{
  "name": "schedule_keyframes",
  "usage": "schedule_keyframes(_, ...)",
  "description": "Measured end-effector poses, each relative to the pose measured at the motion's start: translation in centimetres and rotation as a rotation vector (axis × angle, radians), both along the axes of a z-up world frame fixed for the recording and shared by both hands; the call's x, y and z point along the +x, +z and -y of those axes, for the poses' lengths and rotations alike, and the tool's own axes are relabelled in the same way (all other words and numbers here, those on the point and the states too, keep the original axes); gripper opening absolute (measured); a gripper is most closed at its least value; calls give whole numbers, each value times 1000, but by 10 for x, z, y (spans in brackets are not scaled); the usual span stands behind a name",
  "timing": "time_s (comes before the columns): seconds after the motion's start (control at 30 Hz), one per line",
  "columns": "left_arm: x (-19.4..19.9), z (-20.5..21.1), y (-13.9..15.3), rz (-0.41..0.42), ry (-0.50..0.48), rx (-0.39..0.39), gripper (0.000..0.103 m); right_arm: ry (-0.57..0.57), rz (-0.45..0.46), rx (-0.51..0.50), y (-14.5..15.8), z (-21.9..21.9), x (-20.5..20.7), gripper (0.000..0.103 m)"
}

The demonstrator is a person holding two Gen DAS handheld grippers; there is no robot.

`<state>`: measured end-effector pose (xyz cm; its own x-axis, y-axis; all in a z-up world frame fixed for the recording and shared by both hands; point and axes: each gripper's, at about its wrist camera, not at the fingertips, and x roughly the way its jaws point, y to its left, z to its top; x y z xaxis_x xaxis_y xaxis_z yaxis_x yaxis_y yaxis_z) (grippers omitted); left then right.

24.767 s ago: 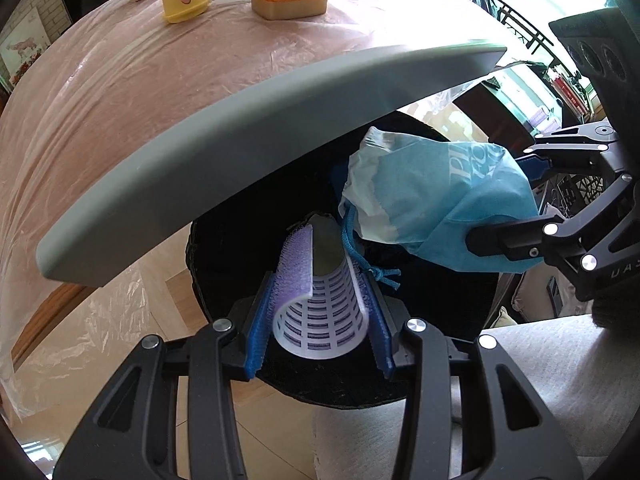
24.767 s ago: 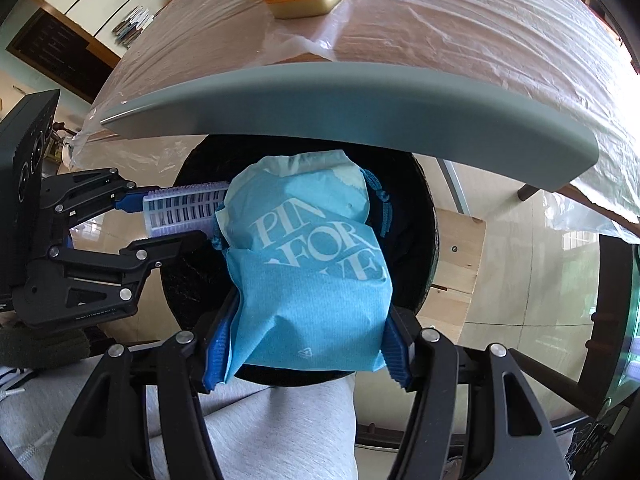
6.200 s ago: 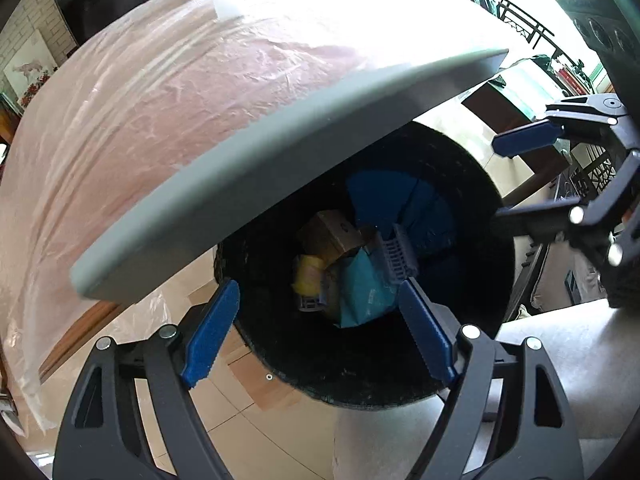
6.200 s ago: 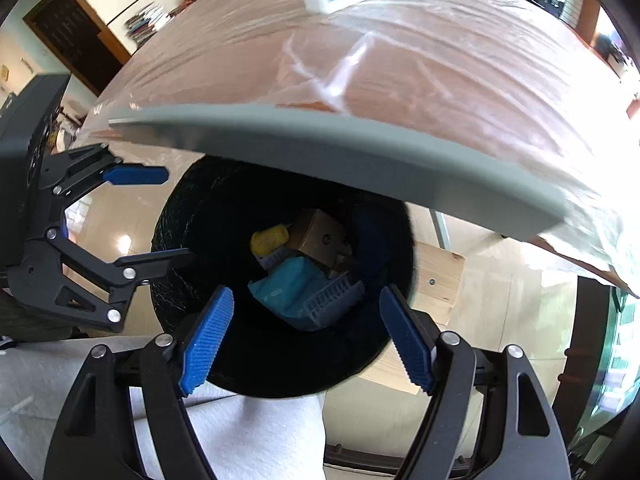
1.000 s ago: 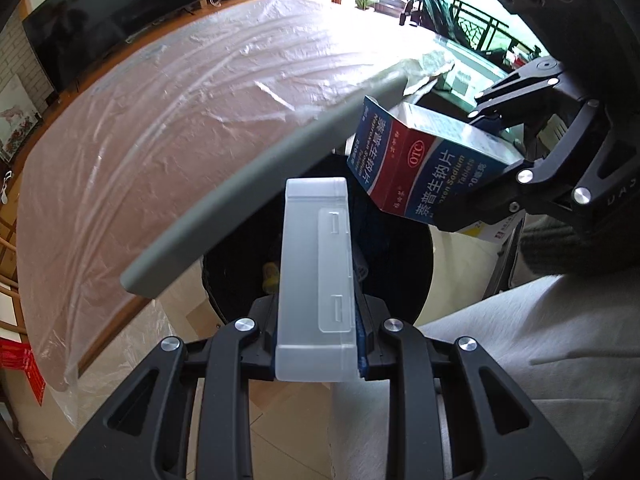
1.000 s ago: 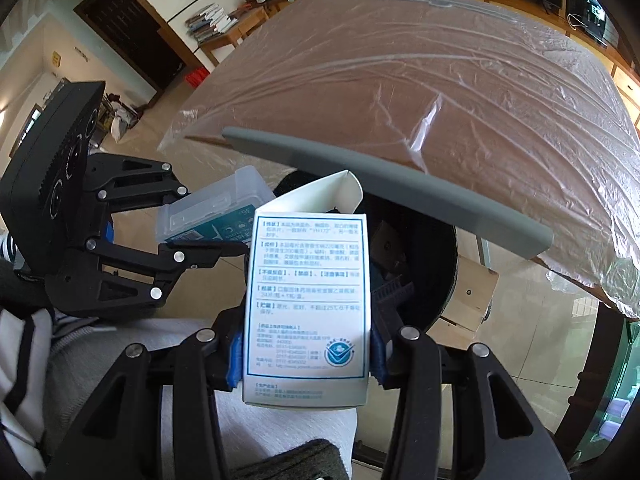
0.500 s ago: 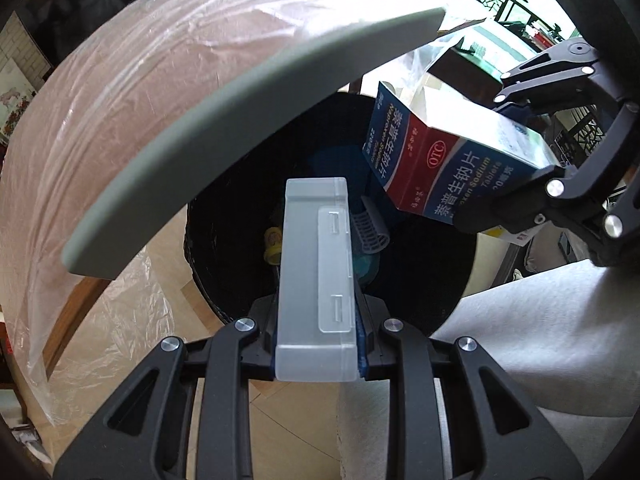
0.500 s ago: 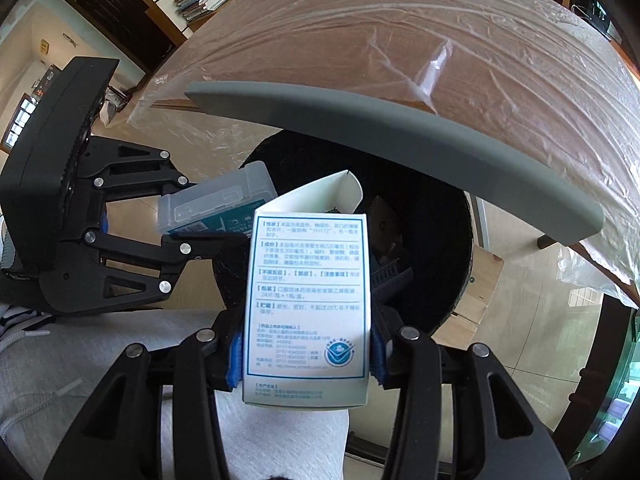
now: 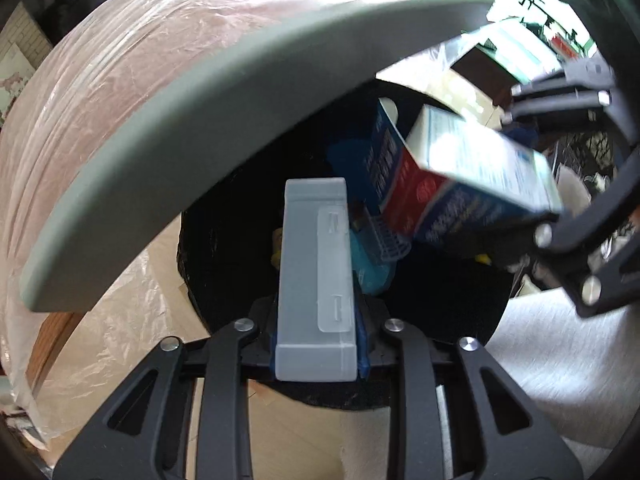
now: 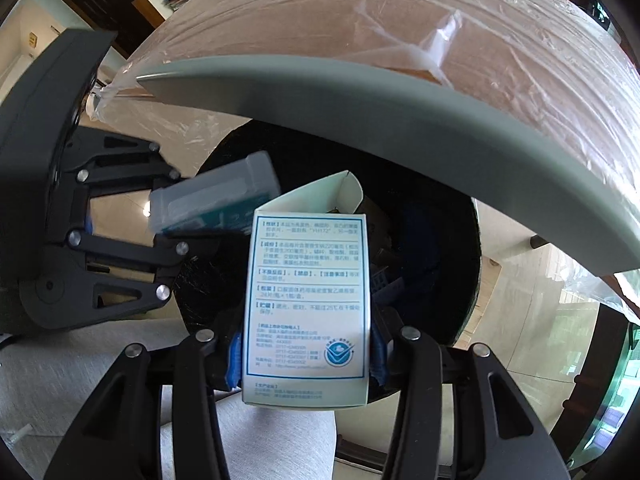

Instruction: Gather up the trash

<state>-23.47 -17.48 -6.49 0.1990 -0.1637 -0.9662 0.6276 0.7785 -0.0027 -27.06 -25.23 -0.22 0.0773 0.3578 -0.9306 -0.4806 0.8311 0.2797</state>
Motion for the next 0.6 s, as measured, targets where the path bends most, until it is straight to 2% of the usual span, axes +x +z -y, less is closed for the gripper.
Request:
schedule_keyframes(0.07,2,-2,4,12,21,-16,79,-21,-7,-8,-2,2,0,78)
schedule_keyframes(0.2,5,-3,7,21,16,-5,80,-61,-24,5,-4,13,1,79)
schedule_keyframes(0.37,6,-8,15,2,69,-21,80,-89,-25,7,2,23,1,81)
schedule_keyframes(0.5,4,-15,38,29,103,-78,84,-100,-2,21,28,32,-9,83)
schedule_keyframes(0.6,-4,-30,73,118,119,-126,90,-101,73,37,61,37,-12,85)
